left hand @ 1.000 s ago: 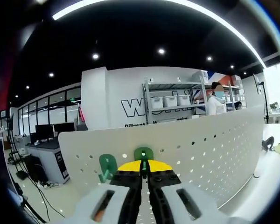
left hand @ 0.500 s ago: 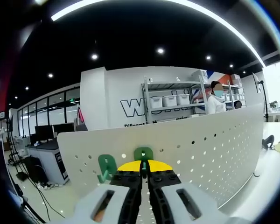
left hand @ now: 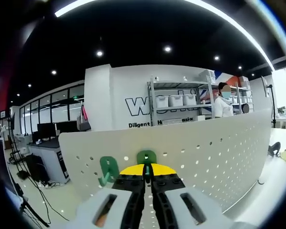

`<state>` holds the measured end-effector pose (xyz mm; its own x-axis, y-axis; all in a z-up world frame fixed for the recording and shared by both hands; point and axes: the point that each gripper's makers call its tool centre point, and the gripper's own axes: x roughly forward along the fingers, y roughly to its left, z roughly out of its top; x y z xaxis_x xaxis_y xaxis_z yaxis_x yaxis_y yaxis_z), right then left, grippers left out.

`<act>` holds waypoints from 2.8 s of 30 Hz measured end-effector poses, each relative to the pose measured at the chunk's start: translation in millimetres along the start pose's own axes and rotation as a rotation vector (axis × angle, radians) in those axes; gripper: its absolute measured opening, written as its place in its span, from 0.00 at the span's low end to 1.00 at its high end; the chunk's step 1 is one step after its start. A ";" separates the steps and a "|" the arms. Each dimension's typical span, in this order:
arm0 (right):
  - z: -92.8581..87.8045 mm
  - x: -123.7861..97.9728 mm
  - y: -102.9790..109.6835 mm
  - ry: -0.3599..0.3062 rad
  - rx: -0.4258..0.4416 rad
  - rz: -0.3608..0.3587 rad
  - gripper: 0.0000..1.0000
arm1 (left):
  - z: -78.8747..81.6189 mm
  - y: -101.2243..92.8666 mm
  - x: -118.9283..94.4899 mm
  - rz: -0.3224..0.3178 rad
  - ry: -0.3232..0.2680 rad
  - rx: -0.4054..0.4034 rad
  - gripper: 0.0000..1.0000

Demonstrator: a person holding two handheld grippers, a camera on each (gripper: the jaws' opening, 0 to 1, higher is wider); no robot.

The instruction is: Insert the hook assembly into the mounting plate slot until the hook locks in place.

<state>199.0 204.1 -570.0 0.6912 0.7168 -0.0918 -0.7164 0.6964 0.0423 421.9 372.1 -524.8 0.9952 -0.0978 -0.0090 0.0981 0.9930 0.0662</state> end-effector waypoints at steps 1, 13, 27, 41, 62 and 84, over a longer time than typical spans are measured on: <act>0.0 0.0 -0.1 0.000 0.000 0.000 0.88 | 0.1 -0.1 0.0 0.004 0.003 0.002 0.03; -2.8 -1.4 -1.8 0.003 0.006 0.000 0.87 | -3.3 0.5 1.5 0.039 0.020 0.010 0.03; -1.2 0.9 -1.5 -0.001 0.005 0.000 0.87 | -3.6 0.3 2.1 0.034 0.013 0.029 0.03; -1.4 -0.6 -2.0 0.003 0.004 -0.003 0.87 | -4.1 0.3 1.0 0.027 -0.003 0.017 0.05; -0.7 -2.0 1.0 0.003 0.001 -0.001 0.87 | -5.1 -1.9 -4.1 0.020 -0.015 0.019 0.13; 6.7 -3.7 6.2 -0.009 -0.012 0.003 0.87 | -7.9 -3.4 -27.1 -0.008 -0.025 0.021 0.22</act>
<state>192.5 206.0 -562.7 0.6901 0.7190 -0.0825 -0.7194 0.6939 0.0304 394.5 372.0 -532.7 0.9941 -0.1074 0.0154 0.1057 0.9906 0.0871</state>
